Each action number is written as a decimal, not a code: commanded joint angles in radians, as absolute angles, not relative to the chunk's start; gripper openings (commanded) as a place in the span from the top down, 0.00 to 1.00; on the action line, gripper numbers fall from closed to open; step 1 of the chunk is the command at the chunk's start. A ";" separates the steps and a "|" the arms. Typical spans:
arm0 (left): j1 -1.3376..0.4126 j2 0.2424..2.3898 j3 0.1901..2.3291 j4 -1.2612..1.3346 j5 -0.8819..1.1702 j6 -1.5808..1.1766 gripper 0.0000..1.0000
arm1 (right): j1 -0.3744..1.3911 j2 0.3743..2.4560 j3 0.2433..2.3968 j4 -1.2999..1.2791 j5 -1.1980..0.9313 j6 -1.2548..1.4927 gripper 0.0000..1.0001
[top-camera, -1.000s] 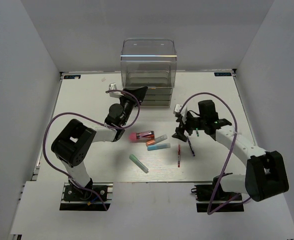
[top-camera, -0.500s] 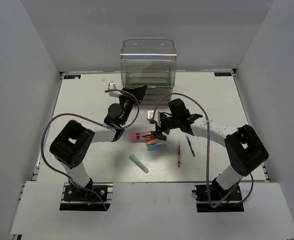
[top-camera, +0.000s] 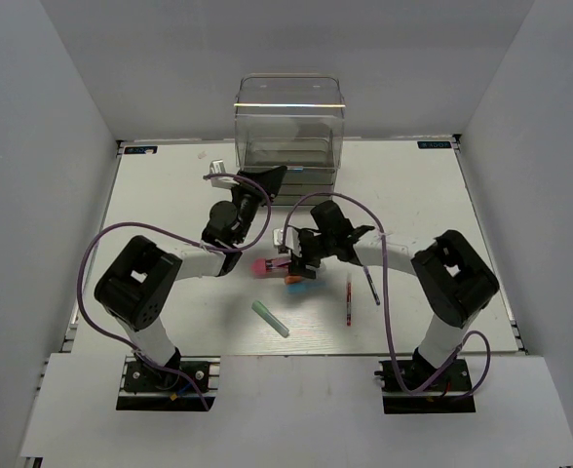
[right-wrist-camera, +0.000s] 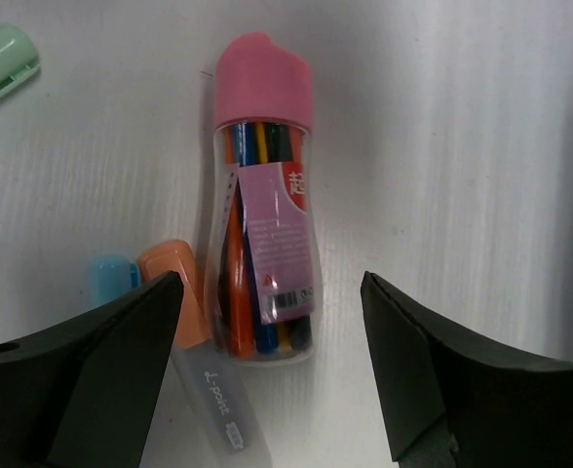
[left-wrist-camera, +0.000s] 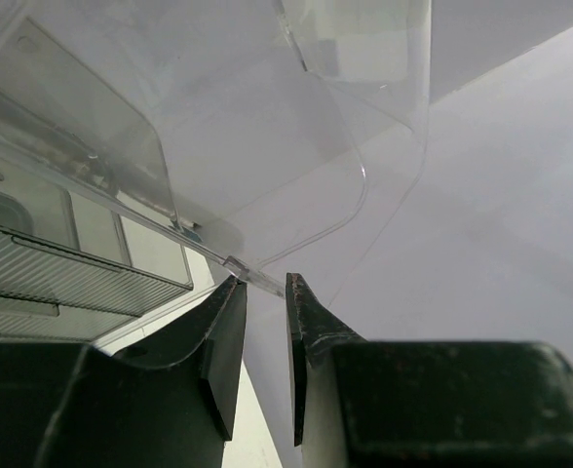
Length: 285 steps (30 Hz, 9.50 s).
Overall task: Sort the stationery into containers
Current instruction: Pick up the stationery from the center of the board, then place the stationery in the drawer, then close the drawer in the storage box, then open the drawer in the storage box.
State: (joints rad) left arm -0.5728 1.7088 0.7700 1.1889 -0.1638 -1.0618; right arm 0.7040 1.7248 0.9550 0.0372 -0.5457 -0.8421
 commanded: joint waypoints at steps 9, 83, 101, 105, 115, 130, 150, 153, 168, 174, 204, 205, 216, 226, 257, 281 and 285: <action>-0.568 1.631 0.799 1.232 -0.178 -1.051 0.66 | 0.724 1.793 1.020 0.022 -0.564 -0.922 0.44; -0.577 1.687 0.836 1.279 -0.178 -1.069 0.65 | 0.609 1.704 1.085 0.621 0.089 -1.379 1.00; -0.577 1.687 0.836 1.289 -0.178 -1.069 0.65 | 0.584 1.743 1.071 0.523 0.055 -1.670 1.00; -0.577 1.687 0.836 1.289 -0.178 -1.069 0.64 | 0.581 1.743 1.058 0.523 0.040 -1.747 1.00; -0.577 1.687 0.836 1.289 -0.178 -1.069 0.64 | 0.564 1.784 1.127 0.462 0.015 -1.848 1.00; -0.577 1.687 0.836 1.289 -0.178 -1.078 0.63 | 0.551 1.816 1.161 0.384 -0.037 -1.939 0.88; -0.577 1.697 0.836 1.298 -0.169 -1.088 0.63 | 0.548 1.796 1.118 0.423 -0.049 -1.894 0.27; -0.577 1.697 0.836 1.307 -0.169 -1.088 0.63 | 0.549 1.793 1.118 0.431 -0.054 -1.882 0.27; -0.577 1.697 0.818 1.307 -0.169 -1.097 0.63 | 0.535 1.523 0.996 0.034 -0.462 -1.663 0.89; -0.577 1.697 0.756 1.275 -0.201 -1.108 0.63 | 0.541 1.413 0.893 -0.072 -0.538 -1.448 1.00; -0.586 1.973 0.830 1.045 -0.344 -1.275 0.58 | 0.367 1.106 0.532 0.241 -0.255 -0.377 0.95; -0.586 1.973 0.844 1.045 -0.344 -1.275 0.58 | 0.364 1.103 0.522 0.241 -0.253 -0.376 0.95; -0.568 2.046 0.903 1.108 -0.344 -1.275 0.55 | 0.330 1.094 0.491 0.255 -0.264 -0.379 0.94; -0.558 2.105 0.999 1.080 -0.344 -1.275 0.54 | 0.311 1.078 0.479 0.253 -0.271 -0.385 0.94; -0.607 2.075 0.733 1.342 -0.311 -1.315 1.00 | 0.299 1.092 0.483 0.199 -0.250 -0.354 0.46; -0.607 1.662 0.554 0.880 -0.127 -1.345 0.18 | 0.213 1.456 0.719 0.161 -0.017 -0.218 0.36; -0.607 1.485 0.522 0.571 -0.110 -1.289 0.11 | 0.204 1.508 0.744 0.147 -0.012 -0.229 0.36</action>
